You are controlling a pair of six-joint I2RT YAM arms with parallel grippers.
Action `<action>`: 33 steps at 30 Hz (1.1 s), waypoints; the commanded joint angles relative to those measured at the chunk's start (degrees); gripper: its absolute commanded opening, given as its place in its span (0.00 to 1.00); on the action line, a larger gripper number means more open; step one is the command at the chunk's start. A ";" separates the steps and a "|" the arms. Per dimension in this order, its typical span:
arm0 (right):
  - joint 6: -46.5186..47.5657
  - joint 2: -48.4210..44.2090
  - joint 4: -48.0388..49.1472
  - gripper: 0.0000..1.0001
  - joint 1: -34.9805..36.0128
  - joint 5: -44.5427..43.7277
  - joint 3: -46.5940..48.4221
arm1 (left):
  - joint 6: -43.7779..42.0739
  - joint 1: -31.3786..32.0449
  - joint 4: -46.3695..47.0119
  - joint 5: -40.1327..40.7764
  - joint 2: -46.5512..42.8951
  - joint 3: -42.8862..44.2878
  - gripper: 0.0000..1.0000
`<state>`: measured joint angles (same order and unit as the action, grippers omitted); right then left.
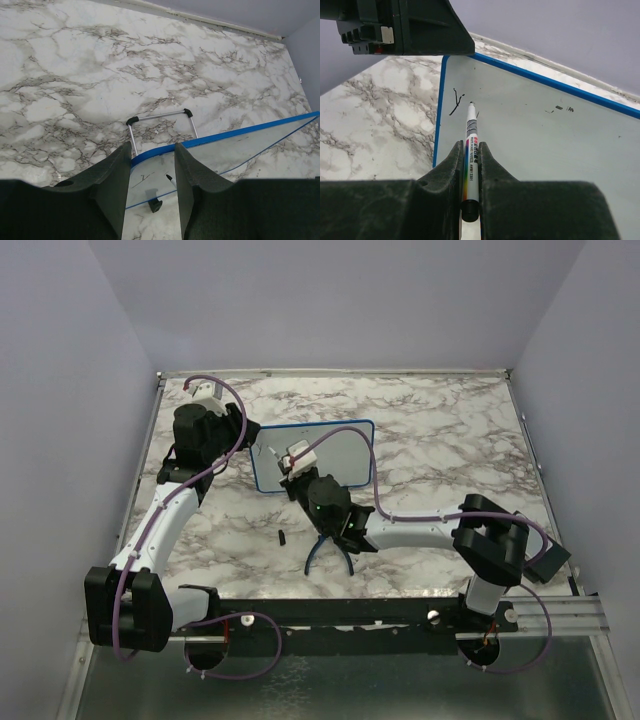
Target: Write a sentence on the whiteboard
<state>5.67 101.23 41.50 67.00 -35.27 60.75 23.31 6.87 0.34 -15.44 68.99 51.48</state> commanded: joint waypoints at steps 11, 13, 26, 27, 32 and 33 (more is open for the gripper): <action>0.39 1.45 0.72 0.01 -0.62 -0.78 0.76 | -0.20 0.21 -0.72 -1.96 -0.70 -0.94 0.40; 0.27 1.66 0.54 0.01 -0.71 -0.71 0.95 | -0.14 0.23 -0.73 -1.99 -0.70 -0.94 0.40; 0.74 3.10 0.63 0.01 -0.89 -0.43 2.28 | -0.20 0.24 -0.73 -2.18 -0.80 -0.86 0.40; 0.82 3.28 0.50 0.01 -0.91 -0.30 2.53 | -0.21 0.24 -0.71 -2.14 -0.79 -0.86 0.40; 0.44 4.31 -0.91 0.01 -0.90 0.69 3.64 | -0.27 0.19 -0.74 -2.14 -0.79 -0.86 0.40; 0.33 4.40 -1.06 0.01 -0.91 0.78 3.67 | -0.28 0.19 -0.76 -2.14 -0.79 -0.86 0.40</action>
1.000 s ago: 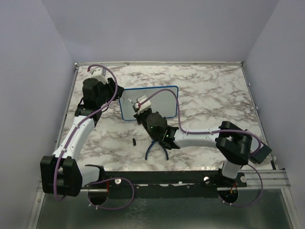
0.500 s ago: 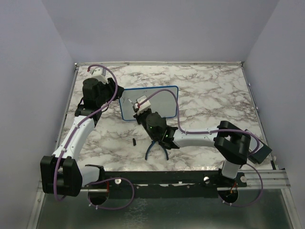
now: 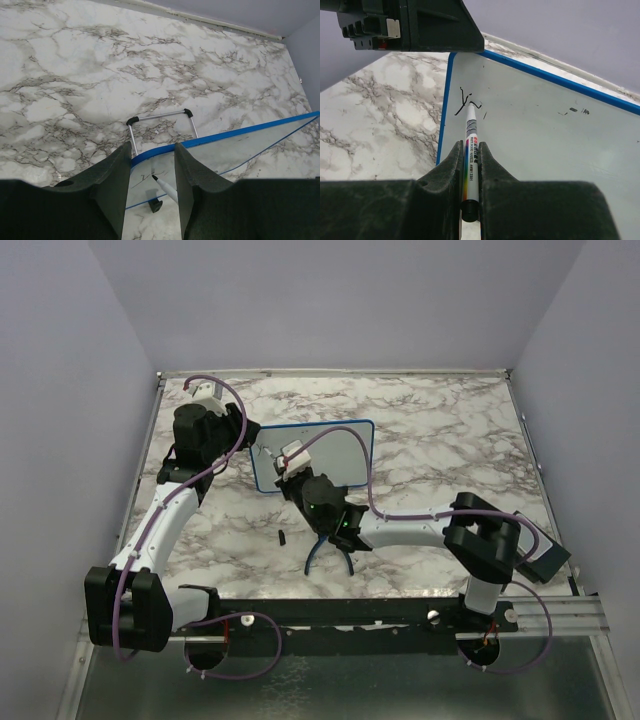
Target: Write a sentence on the whiteboard
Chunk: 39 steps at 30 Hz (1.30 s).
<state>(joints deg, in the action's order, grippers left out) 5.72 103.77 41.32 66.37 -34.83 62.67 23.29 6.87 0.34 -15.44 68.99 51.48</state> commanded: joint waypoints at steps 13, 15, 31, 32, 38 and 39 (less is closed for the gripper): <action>-0.73 1.62 -2.28 0.01 -0.25 -0.64 0.35 | -0.26 0.21 -0.72 -2.13 -1.14 -0.95 0.40; -0.71 1.39 -2.57 0.01 -0.26 -0.92 0.23 | -0.24 0.22 -0.77 -2.14 -1.14 -0.95 0.40; -0.66 -0.03 -2.49 0.01 -0.23 -2.56 -1.72 | -0.26 0.25 -0.77 -2.02 -1.15 -0.95 0.40; -0.55 -0.19 -2.40 0.01 -0.27 -2.73 -1.83 | -0.26 0.20 -0.76 -2.04 -1.14 -0.95 0.40; 0.03 -0.92 -1.71 0.01 -0.24 -3.47 -2.39 | -0.24 0.17 -0.69 -2.05 -1.14 -0.95 0.40; 0.14 -1.00 -1.56 0.00 -0.27 -3.62 -2.46 | -0.26 0.16 -0.77 -2.05 -1.14 -0.94 0.40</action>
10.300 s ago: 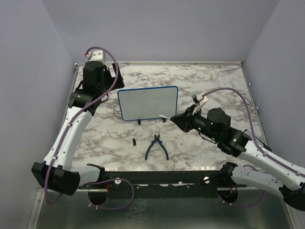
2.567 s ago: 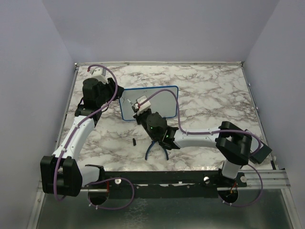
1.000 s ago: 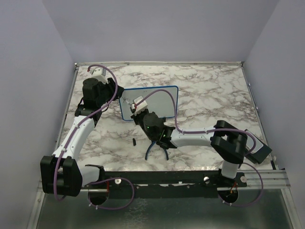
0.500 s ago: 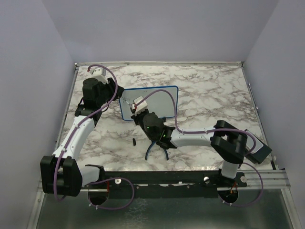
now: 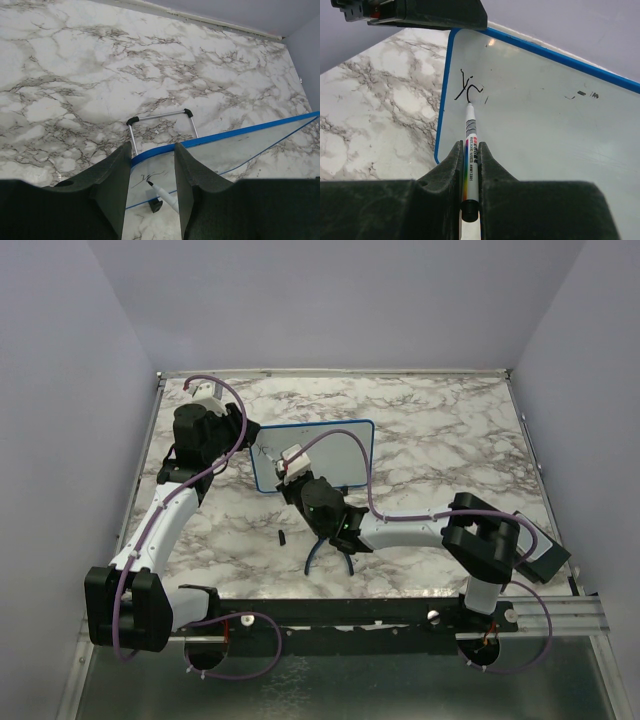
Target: Write a sentence on the whiteboard
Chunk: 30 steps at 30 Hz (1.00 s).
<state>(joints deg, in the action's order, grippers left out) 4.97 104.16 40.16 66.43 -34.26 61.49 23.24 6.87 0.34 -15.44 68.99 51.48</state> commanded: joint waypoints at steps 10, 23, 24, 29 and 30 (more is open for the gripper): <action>2.51 -2.43 1.31 0.01 -0.34 -5.24 -1.43 | -0.20 0.21 -0.75 -1.99 -1.14 -0.95 0.40; 4.22 -2.38 2.93 0.01 -0.34 -5.13 0.02 | -0.17 0.24 -0.76 -2.13 -1.21 -0.95 0.40; 4.32 -2.34 2.98 0.01 -0.34 -5.15 0.15 | -0.16 0.17 -0.73 -2.14 -1.14 -0.92 0.40; 4.69 -2.11 3.17 0.01 -0.34 -5.12 0.43 | -0.22 0.18 -0.76 -2.14 -1.13 -0.95 0.40; 4.69 -2.10 3.23 0.01 -0.34 -5.14 0.46 | -0.21 0.19 -0.70 -2.14 -1.14 -0.95 0.40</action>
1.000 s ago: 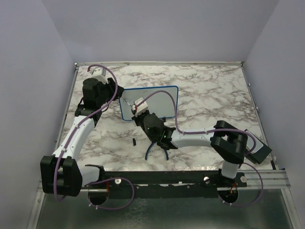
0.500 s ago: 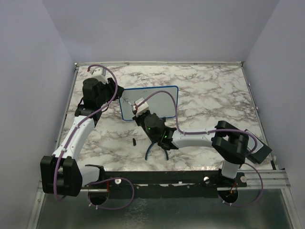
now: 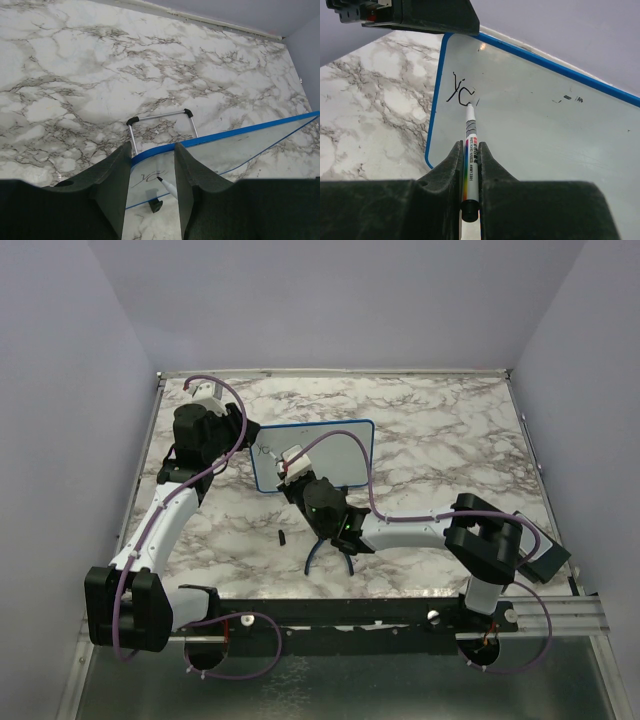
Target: Write a sentence on the whiteboard
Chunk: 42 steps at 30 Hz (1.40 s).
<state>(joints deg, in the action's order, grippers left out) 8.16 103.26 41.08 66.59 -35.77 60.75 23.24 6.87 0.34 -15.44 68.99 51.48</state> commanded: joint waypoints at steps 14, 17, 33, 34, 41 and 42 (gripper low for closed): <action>2.38 -1.13 3.29 0.01 -0.49 -3.43 2.09 | -0.15 0.20 -0.70 -2.14 -1.14 -0.92 0.40; 2.42 -1.04 3.31 0.01 -0.47 -3.32 2.21 | -0.11 0.23 -0.73 -2.15 -1.14 -0.95 0.40; 0.84 -5.67 2.37 0.01 0.13 2.71 -2.90 | -0.13 0.22 -0.77 -2.05 -0.96 -0.86 0.40; 0.88 -6.22 2.44 0.01 0.34 2.72 -3.52 | -0.13 0.21 -0.77 -2.03 -0.96 -0.86 0.40; 0.54 -5.76 1.63 0.01 0.48 1.40 -3.31 | -0.12 0.22 -0.72 -2.05 -0.88 -0.94 0.40; 0.54 -5.41 1.49 0.01 0.47 1.22 -2.99 | -0.12 0.24 -0.77 -2.03 -0.88 -0.95 0.40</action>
<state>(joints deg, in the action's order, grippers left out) 9.17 97.62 42.41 66.70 -34.52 57.41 23.27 6.87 0.34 -15.44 68.99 51.46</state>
